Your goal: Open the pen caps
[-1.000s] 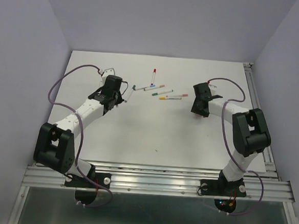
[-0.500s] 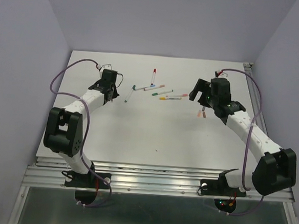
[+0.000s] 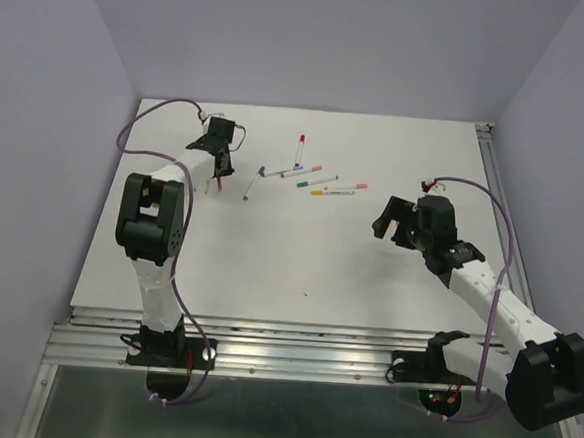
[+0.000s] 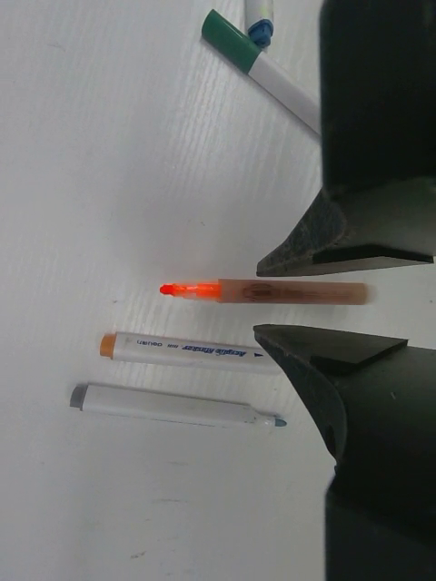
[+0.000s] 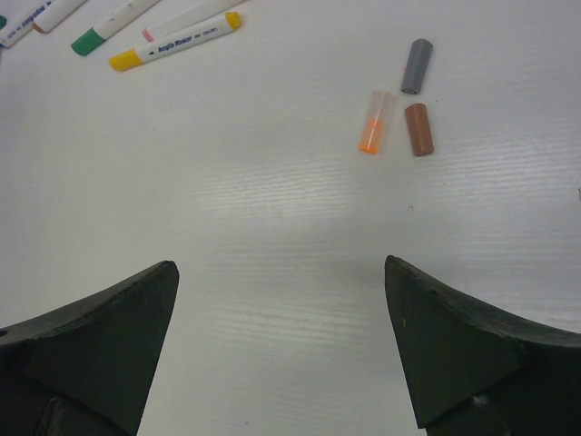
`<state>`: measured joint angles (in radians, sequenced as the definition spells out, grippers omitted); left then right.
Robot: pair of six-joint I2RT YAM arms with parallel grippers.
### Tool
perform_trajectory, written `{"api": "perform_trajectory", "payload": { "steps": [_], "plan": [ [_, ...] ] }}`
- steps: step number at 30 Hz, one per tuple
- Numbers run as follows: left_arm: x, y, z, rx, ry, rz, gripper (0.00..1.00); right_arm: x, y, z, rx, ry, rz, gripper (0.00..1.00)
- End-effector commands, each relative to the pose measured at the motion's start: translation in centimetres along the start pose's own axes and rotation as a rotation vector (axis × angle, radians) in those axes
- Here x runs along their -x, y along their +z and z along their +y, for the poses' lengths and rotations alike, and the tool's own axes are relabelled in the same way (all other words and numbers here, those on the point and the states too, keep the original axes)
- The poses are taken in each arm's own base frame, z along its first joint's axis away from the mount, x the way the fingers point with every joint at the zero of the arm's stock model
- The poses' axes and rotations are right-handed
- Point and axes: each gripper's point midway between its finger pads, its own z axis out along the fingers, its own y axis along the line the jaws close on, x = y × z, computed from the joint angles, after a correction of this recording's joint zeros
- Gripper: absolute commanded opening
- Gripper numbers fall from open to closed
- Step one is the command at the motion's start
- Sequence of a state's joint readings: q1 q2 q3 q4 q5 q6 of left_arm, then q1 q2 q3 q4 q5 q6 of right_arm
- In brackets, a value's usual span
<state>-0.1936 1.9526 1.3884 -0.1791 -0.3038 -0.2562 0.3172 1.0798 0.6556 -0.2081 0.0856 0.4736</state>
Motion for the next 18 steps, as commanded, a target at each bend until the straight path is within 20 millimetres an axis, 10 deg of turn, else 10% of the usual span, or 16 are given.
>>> {"api": "perform_trajectory", "payload": {
  "steps": [1,12,18],
  "plan": [
    [2.4,-0.4,0.7,0.025,0.014,-0.034,0.40,1.7,0.1,0.6,0.031,-0.015,-0.091,1.00],
    [2.8,-1.0,0.4,-0.020,0.000,-0.020,0.54,0.8,0.8,0.0,-0.001,-0.011,-0.057,1.00],
    [3.9,-4.6,-3.1,-0.289,0.015,-0.084,0.99,0.8,0.9,0.0,-0.001,0.001,-0.059,1.00]
  ]
}}
